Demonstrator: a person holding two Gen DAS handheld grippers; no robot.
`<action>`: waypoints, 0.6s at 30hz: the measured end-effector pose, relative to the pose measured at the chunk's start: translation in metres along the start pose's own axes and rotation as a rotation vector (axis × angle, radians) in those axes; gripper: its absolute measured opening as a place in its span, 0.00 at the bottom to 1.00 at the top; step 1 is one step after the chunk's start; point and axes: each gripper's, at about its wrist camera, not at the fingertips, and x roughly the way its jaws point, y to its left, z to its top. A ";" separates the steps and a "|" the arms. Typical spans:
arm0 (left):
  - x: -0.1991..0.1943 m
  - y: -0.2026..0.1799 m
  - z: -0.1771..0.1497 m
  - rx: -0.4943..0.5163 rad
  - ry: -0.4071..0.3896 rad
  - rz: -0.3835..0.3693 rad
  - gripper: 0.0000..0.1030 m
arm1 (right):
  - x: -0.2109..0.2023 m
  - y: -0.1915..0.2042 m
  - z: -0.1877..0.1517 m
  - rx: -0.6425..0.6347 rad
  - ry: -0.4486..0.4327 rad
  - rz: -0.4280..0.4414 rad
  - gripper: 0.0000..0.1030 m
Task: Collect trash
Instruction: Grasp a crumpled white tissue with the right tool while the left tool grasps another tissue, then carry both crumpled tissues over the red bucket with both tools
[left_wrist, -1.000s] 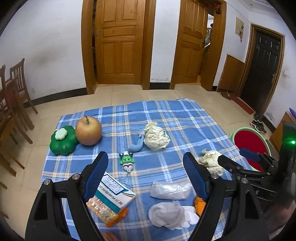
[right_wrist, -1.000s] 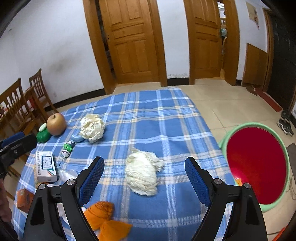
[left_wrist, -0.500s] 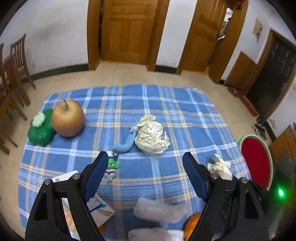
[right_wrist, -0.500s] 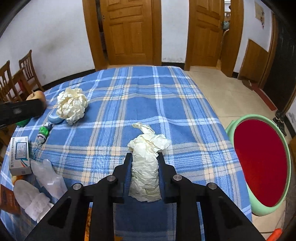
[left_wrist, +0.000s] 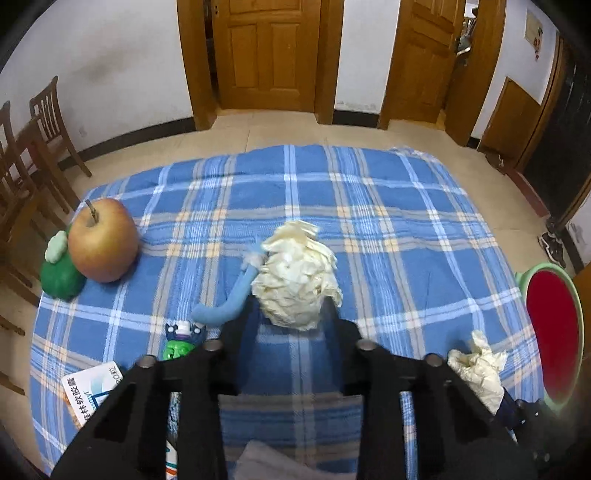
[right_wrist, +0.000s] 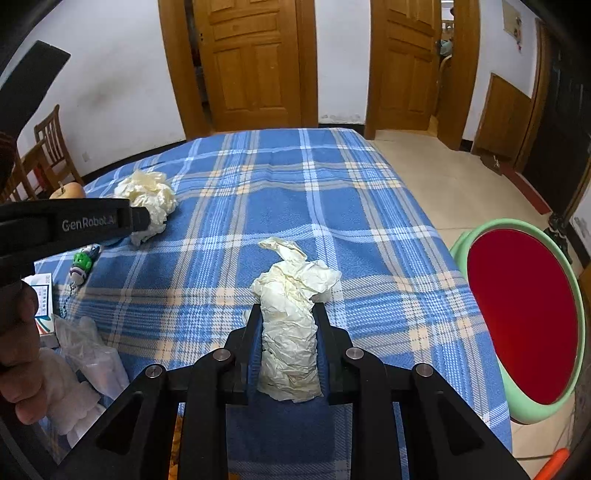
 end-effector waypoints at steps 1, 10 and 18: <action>-0.001 0.000 0.001 -0.001 -0.001 0.001 0.18 | 0.000 0.000 0.000 -0.002 0.000 -0.002 0.24; -0.048 0.012 -0.012 0.034 -0.057 -0.065 0.13 | -0.007 -0.004 -0.002 0.040 -0.003 0.020 0.24; -0.104 0.016 -0.034 0.068 -0.152 -0.055 0.09 | -0.079 -0.007 -0.009 0.091 -0.106 0.083 0.24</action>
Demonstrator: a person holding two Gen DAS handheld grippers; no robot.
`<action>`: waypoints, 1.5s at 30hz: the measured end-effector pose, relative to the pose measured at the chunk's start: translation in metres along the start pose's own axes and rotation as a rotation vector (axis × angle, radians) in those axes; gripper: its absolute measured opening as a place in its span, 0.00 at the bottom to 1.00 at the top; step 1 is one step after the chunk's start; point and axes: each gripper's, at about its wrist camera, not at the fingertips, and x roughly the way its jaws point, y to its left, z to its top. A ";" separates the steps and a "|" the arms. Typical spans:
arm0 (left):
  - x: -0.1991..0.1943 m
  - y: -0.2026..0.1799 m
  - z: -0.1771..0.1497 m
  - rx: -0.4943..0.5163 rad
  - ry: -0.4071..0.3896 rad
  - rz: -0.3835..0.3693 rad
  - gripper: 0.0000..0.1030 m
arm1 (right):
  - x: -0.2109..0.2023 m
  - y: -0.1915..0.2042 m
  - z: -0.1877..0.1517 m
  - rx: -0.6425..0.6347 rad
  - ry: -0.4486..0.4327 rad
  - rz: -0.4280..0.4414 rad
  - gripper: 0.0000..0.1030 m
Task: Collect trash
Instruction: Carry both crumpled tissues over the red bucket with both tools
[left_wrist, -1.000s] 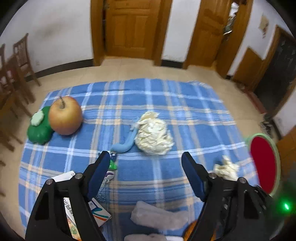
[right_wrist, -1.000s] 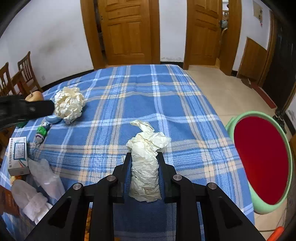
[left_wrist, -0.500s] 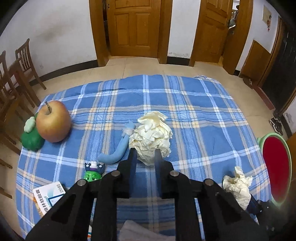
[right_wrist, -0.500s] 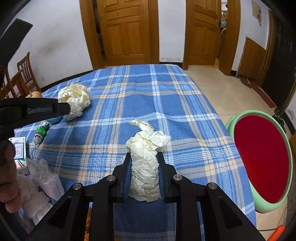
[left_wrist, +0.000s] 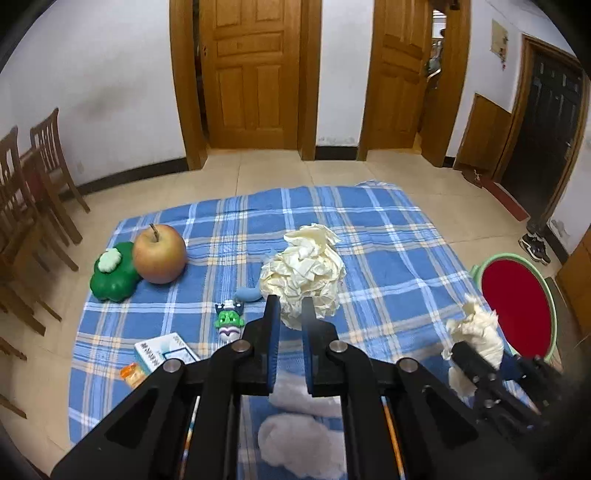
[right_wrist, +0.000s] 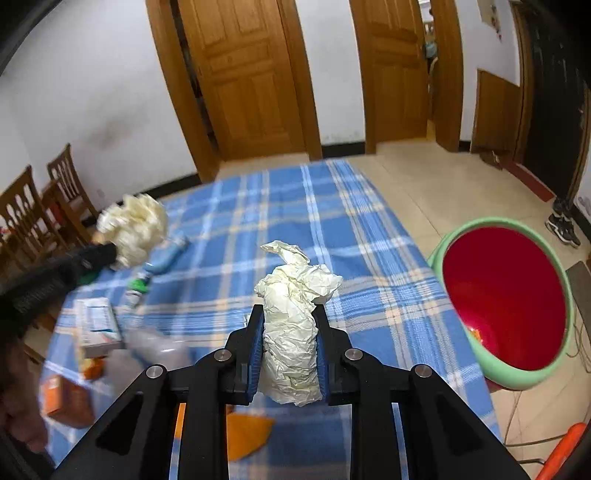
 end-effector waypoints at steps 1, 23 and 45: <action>-0.005 -0.001 -0.003 -0.004 0.000 -0.016 0.09 | -0.006 0.002 -0.001 -0.001 -0.003 0.004 0.24; -0.050 -0.091 -0.035 0.201 -0.062 -0.236 0.09 | -0.092 -0.057 -0.023 0.129 -0.100 -0.052 0.24; -0.038 -0.216 -0.038 0.329 -0.001 -0.482 0.09 | -0.123 -0.178 -0.038 0.253 -0.108 -0.298 0.24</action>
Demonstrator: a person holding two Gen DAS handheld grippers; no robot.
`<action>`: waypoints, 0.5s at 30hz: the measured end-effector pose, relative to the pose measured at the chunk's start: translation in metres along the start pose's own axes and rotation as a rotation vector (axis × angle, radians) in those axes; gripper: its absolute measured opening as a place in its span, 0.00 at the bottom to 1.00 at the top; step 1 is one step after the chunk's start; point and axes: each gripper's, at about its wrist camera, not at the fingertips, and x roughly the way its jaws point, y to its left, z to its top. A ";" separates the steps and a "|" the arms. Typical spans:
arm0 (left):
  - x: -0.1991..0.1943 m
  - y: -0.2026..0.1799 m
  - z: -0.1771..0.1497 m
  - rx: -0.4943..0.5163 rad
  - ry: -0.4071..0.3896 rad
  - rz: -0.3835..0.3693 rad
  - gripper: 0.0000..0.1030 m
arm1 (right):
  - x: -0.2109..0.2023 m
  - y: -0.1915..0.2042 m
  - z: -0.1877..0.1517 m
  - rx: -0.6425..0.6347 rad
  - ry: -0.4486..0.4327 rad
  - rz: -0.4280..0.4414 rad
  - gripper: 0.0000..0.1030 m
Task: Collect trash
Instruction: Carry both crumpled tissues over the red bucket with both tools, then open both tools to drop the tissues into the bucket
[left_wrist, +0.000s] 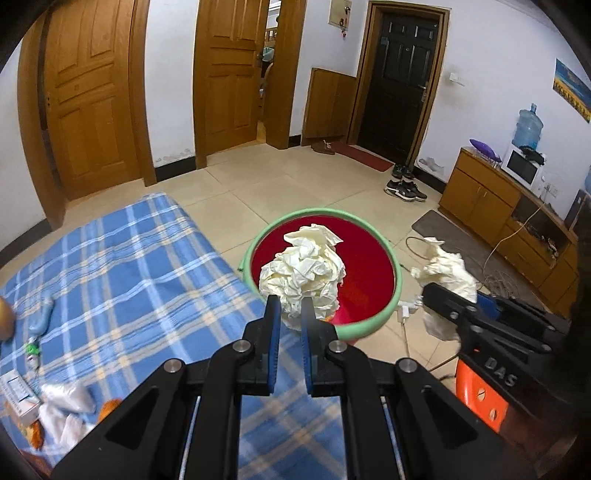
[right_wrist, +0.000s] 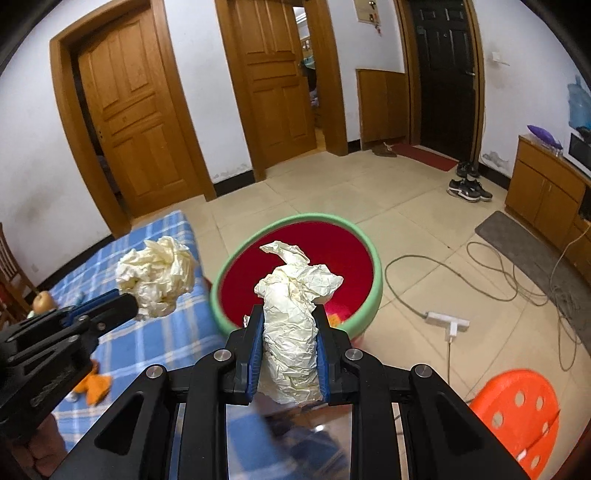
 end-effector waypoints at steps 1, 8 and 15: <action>0.007 0.001 0.005 -0.008 0.011 -0.005 0.09 | 0.011 -0.004 0.007 -0.002 0.006 0.001 0.24; 0.060 0.012 0.037 -0.073 0.029 0.013 0.09 | 0.048 -0.019 0.031 -0.017 0.022 -0.028 0.24; 0.084 0.009 0.046 -0.050 0.037 0.041 0.18 | 0.077 -0.029 0.048 0.028 0.014 -0.016 0.46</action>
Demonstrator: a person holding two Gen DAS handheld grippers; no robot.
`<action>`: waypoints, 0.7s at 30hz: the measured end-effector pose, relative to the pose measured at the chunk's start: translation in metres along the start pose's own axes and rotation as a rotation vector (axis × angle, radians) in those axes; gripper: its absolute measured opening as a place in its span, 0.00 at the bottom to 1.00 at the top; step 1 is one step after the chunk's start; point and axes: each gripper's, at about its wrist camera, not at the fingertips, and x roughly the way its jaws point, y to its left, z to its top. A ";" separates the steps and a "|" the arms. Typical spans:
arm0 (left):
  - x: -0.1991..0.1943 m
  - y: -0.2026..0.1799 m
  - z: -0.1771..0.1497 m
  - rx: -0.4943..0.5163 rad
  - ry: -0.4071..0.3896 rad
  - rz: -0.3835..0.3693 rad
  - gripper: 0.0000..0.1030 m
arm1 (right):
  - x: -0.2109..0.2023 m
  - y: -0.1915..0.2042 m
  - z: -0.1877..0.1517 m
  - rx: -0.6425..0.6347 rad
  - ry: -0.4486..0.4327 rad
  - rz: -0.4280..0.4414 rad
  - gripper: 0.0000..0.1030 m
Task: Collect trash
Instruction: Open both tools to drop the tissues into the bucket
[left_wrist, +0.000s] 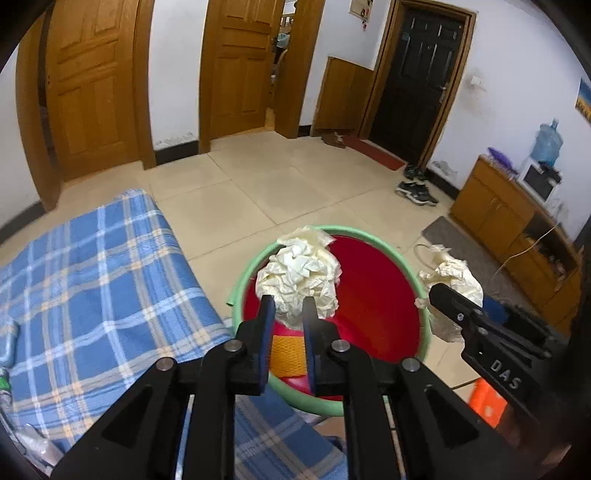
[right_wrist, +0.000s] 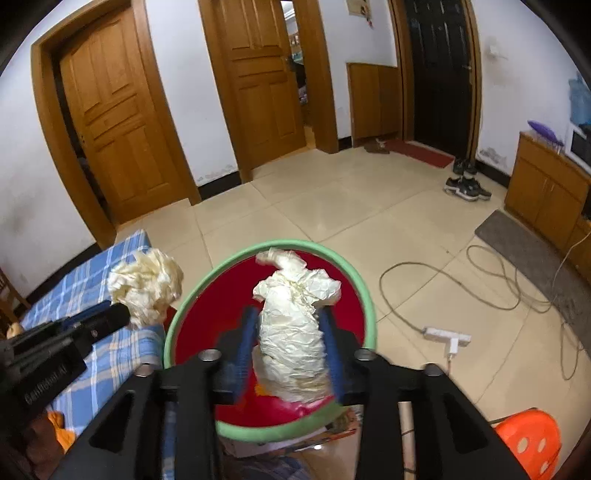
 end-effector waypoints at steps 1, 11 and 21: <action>-0.001 -0.001 0.000 0.003 -0.006 0.010 0.29 | 0.001 0.001 0.000 -0.007 -0.003 0.009 0.53; -0.004 0.007 -0.011 -0.008 0.019 -0.011 0.45 | 0.003 0.007 -0.004 -0.039 -0.005 0.015 0.64; -0.044 0.034 -0.033 -0.068 -0.027 0.073 0.45 | -0.016 0.037 -0.024 -0.113 -0.003 0.054 0.64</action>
